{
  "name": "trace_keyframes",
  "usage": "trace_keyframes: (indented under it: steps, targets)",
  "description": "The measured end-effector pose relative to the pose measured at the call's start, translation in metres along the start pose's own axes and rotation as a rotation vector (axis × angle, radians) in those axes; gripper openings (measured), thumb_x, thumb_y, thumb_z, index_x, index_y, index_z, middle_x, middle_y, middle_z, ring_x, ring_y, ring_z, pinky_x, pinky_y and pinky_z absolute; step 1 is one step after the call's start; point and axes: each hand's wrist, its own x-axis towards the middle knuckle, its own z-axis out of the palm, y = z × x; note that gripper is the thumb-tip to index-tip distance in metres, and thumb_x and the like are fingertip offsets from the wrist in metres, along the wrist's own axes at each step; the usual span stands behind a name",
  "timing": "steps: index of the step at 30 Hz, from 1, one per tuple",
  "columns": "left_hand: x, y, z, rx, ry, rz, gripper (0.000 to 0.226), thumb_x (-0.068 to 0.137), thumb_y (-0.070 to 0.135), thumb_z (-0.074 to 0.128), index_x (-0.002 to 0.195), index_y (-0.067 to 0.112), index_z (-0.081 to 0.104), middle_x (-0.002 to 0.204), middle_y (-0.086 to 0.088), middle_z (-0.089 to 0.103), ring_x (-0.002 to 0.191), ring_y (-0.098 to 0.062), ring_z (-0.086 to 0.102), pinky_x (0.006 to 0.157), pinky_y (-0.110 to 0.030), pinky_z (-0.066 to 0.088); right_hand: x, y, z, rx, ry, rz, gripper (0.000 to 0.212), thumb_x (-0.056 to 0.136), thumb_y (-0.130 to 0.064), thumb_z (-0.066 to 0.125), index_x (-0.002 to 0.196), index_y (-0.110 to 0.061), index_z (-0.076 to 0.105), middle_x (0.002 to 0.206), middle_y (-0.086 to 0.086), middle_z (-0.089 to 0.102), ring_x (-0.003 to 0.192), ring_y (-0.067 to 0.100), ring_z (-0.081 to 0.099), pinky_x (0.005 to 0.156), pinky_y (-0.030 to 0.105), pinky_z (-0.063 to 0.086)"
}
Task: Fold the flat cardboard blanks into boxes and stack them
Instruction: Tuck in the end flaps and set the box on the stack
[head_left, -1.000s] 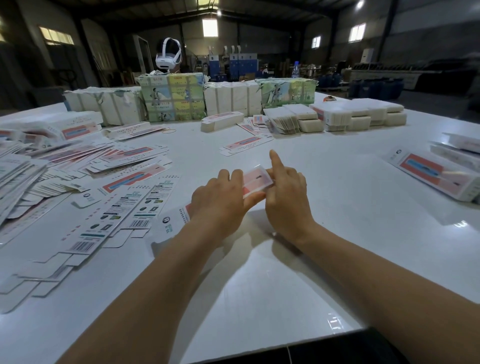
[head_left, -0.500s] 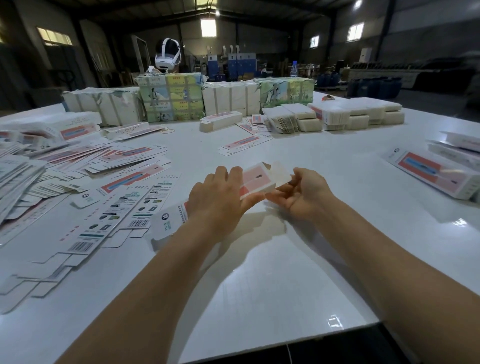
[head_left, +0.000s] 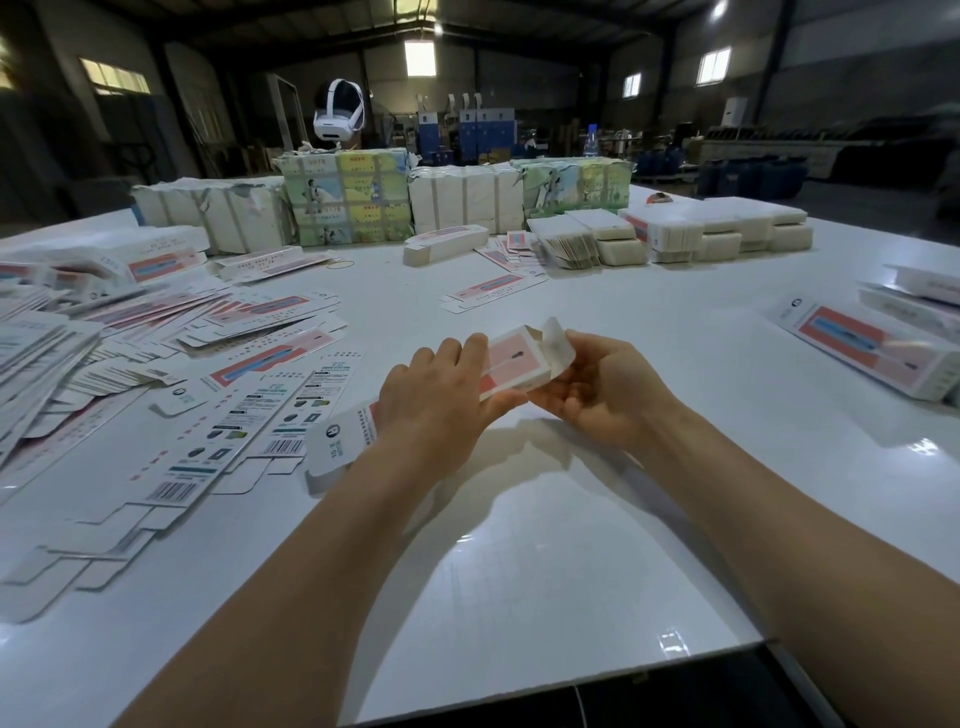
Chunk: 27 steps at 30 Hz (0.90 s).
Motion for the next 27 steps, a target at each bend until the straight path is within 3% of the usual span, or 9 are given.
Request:
trace_keyframes:
  steps: [6,12,18,22,27]
  targets:
    - [-0.0016,-0.0031,0.0005,0.042,-0.011,0.03,0.068,0.085,0.07,0.027,0.133,0.022,0.032,0.12,0.0,0.052,0.102,-0.024,0.051,0.071,-0.034,0.036,0.0026,0.0092,0.0034,-0.36,0.107,-0.194,0.02,0.088,-0.002,0.054,0.079,-0.001,0.071,0.079,0.016,0.072,0.071,0.023,0.072,0.057,0.028,0.057]
    - [-0.0014,-0.0056,-0.0015,0.157,0.015,0.073,0.072,0.086,0.07,0.029,0.137,0.02,0.028,0.121,-0.001,0.051,0.104,-0.025,0.05,0.077,-0.035,0.039,0.0039,0.0115,0.0029,-0.499,0.064,-0.196,0.027,0.082,0.005,0.056,0.07,-0.008,0.077,0.083,0.016,0.073,0.073,0.025,0.07,0.069,0.035,0.061]
    - [-0.0041,-0.0056,-0.0027,0.228,0.053,0.126,0.072,0.086,0.07,0.029,0.137,0.019,0.028,0.122,-0.002,0.051,0.105,-0.026,0.05,0.079,-0.035,0.039,0.0017,0.009,0.0019,-0.542,0.116,-0.124,0.025,0.08,0.004,0.06,0.072,-0.012,0.077,0.082,0.009,0.075,0.067,0.017,0.069,0.06,0.027,0.058]
    - [-0.0053,-0.0018,-0.0016,0.236,0.06,0.134,0.072,0.086,0.07,0.03,0.137,0.019,0.028,0.122,-0.002,0.052,0.104,-0.026,0.05,0.08,-0.036,0.039,-0.0016,0.0051,0.0,-0.585,0.238,-0.125,0.02,0.077,0.004,0.064,0.07,-0.011,0.076,0.069,0.006,0.072,0.053,0.016,0.059,0.046,0.023,0.046]
    - [-0.0037,0.003,0.0011,0.201,0.04,0.108,0.073,0.087,0.069,0.032,0.139,0.019,0.028,0.124,-0.004,0.052,0.106,-0.027,0.05,0.081,-0.037,0.04,-0.002,0.0052,-0.0025,-0.665,0.317,-0.293,0.019,0.077,0.004,0.069,0.067,-0.011,0.065,0.058,0.001,0.067,0.06,0.018,0.061,0.053,0.024,0.048]
